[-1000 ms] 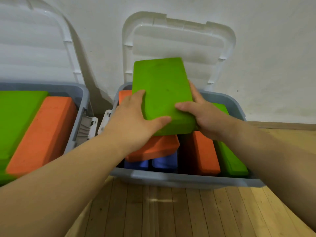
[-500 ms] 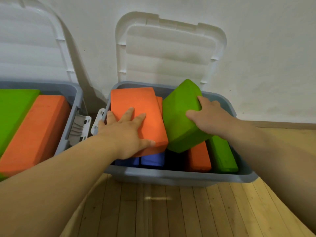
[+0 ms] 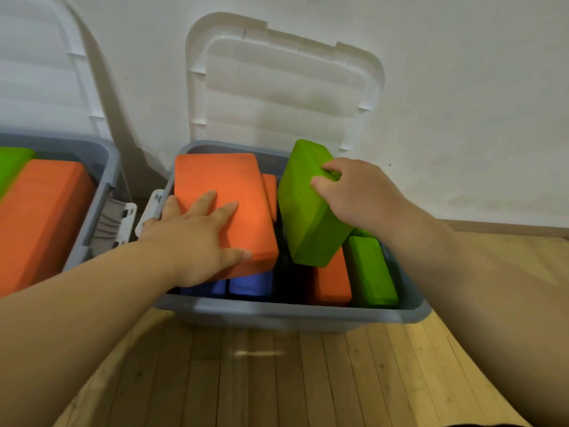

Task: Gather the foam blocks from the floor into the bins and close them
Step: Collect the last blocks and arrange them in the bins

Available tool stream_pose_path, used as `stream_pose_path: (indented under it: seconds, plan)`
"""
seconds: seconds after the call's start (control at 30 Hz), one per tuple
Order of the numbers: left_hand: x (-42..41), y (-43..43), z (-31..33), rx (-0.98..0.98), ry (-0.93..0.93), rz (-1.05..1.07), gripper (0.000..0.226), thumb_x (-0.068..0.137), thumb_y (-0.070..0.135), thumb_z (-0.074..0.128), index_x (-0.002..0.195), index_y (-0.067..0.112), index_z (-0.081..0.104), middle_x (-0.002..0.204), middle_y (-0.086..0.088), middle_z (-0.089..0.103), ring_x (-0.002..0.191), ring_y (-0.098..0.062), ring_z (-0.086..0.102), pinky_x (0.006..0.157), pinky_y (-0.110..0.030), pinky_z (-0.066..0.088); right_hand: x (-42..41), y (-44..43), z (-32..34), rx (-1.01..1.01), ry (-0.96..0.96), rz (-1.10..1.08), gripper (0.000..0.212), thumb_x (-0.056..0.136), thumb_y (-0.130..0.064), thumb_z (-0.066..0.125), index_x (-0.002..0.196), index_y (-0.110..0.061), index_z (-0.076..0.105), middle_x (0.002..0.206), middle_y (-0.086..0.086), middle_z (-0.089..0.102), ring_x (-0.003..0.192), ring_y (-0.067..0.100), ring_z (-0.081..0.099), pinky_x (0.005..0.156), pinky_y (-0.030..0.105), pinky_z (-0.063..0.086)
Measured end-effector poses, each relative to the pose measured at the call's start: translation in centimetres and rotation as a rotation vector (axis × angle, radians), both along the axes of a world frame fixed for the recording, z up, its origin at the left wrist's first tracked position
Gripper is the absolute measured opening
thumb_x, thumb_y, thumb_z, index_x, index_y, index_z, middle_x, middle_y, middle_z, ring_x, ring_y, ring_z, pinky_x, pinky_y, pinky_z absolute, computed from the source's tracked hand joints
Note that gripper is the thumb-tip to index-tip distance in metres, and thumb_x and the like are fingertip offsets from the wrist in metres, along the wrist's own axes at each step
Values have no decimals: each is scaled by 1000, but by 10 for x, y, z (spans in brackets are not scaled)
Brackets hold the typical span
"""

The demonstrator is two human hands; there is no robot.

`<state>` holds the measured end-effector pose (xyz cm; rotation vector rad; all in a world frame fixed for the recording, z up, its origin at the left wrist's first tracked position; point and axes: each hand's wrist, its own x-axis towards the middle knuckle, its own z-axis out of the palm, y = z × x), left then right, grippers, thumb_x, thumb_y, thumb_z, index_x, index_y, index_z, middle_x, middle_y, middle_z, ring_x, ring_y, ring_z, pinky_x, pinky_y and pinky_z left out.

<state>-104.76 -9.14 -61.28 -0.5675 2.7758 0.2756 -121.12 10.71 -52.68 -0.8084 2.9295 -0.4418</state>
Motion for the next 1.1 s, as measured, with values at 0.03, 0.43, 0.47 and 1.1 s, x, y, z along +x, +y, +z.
stream_pose_path:
  seconds: [0.03,0.43,0.47,1.1]
  plan:
    - [1,2,2,7,-3,3,107,69,101,26,156,52,-12,171,7,-14,152,-50,-4,121,-66,14,2,-2,-1,-3,2,3,49,98,-48,53,137,-20,61,141,6,60,128,27,54,97,33,40]
    - [4,5,9,40,8,16,99,81,92,38,158,51,-9,171,10,-14,153,-48,-2,120,-65,19,2,-3,-21,-360,117,4,52,93,-48,70,138,-24,59,124,-5,56,116,14,53,95,21,35]
    - [3,5,7,40,9,14,100,80,92,37,158,51,-10,171,9,-14,152,-49,-2,121,-65,17,2,-2,-30,-345,122,31,51,95,-47,67,139,-22,59,129,-3,59,121,14,53,100,22,36]
    - [12,7,7,86,31,1,95,85,87,36,158,50,-10,170,9,-18,154,-45,-11,124,-63,8,-25,-27,-100,384,-223,304,56,109,-53,28,162,-36,20,164,3,36,148,34,36,119,40,29]
